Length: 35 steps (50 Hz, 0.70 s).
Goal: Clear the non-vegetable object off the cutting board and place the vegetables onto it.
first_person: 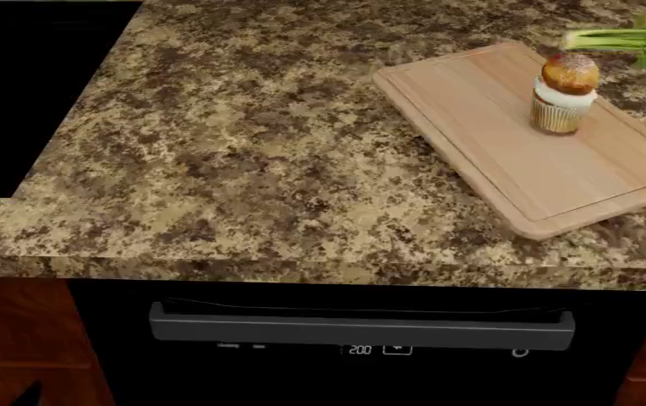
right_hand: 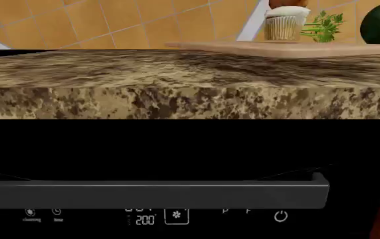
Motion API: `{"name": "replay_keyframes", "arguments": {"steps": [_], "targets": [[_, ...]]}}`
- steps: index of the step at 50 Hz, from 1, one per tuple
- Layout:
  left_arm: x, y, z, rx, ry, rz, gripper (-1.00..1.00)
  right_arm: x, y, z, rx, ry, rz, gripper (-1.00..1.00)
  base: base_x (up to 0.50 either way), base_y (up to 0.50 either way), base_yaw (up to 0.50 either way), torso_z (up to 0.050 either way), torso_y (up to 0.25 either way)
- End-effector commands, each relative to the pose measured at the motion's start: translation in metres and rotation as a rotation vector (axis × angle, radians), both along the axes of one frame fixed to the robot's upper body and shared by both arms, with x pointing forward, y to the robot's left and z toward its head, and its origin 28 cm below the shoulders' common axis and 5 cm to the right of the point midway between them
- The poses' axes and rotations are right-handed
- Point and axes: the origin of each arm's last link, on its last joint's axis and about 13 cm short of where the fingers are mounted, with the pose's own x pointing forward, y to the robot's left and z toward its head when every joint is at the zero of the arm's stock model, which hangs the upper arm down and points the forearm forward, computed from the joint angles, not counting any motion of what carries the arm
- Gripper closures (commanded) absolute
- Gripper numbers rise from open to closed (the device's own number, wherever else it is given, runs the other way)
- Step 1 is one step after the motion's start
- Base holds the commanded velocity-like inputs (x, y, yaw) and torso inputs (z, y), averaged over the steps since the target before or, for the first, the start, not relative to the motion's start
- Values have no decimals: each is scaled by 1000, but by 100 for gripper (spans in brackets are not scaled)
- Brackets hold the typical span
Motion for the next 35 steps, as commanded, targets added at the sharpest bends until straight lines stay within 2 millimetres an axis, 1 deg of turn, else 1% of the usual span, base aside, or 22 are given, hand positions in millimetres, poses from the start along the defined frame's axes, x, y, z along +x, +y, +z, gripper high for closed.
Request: {"name": "replay_keyframes", "arguments": {"steps": [1,5,21,35], "targets": [[-1,0,0,0,0,0,-100,-2,1,1,0,0,0,-100,0,0,0,0,0],[1,0,-1,1,-1,3,-100,1,-2,-3,11,-7,-2,-100,0,0,0,0,0],[-1,0,-1,20,9,13,-100,0,-3,-3,20,-8,-4,-100,0,-10,0,0,0],[0,-1,-2,22,18,7,-100,1,-2,-4,15,3,-4,-100,0,-500,0,0,0]]}}
